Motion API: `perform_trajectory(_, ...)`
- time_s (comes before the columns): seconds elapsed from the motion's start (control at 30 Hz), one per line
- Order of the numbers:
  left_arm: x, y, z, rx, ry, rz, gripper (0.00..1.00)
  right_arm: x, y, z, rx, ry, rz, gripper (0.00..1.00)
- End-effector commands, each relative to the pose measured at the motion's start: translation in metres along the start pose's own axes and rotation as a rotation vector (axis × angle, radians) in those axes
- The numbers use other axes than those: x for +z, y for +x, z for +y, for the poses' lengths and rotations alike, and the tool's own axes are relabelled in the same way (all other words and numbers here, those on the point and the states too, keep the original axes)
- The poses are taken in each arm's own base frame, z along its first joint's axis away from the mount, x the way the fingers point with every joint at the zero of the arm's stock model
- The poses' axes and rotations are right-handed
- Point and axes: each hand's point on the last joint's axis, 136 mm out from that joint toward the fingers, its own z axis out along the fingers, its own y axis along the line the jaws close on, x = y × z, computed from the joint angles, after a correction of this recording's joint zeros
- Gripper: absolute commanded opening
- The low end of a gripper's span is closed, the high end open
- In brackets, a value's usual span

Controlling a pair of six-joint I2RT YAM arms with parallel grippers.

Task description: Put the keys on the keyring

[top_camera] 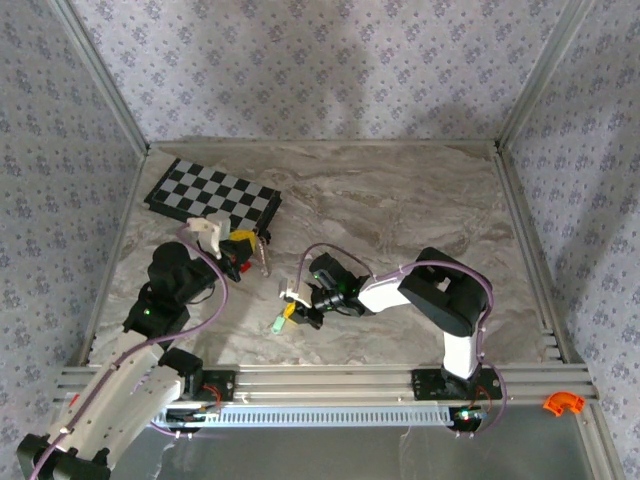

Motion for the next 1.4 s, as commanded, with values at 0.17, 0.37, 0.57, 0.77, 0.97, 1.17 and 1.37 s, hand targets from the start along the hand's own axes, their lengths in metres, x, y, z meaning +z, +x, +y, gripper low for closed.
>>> perform_trajectory(0.17,-0.002,-0.012,-0.003,0.003,0.017,-0.048,0.00,-0.011,-0.006,0.004,0.006,0.019,0.034,0.00)
perform_trajectory(0.37,-0.002,-0.013,-0.002,0.005,0.006,-0.053,0.00,-0.043,0.000,-0.003,0.122,0.146,0.186,0.00)
perform_trajectory(0.57,-0.005,-0.014,0.002,0.006,-0.022,-0.053,0.00,-0.076,0.022,-0.016,0.313,0.294,0.403,0.00)
perform_trajectory(0.77,-0.009,-0.018,0.003,0.014,-0.030,-0.070,0.00,-0.095,0.040,-0.008,0.445,0.334,0.540,0.00)
perform_trajectory(0.97,-0.008,-0.019,0.004,-0.007,-0.022,-0.083,0.00,-0.109,0.059,0.009,0.521,0.298,0.687,0.00)
perform_trajectory(1.17,-0.007,-0.018,0.006,-0.010,-0.023,-0.076,0.00,-0.114,0.070,0.022,0.606,0.252,0.774,0.00)
perform_trajectory(1.37,-0.012,-0.021,0.007,-0.002,-0.034,-0.101,0.00,-0.111,0.082,0.025,0.643,0.226,0.836,0.00)
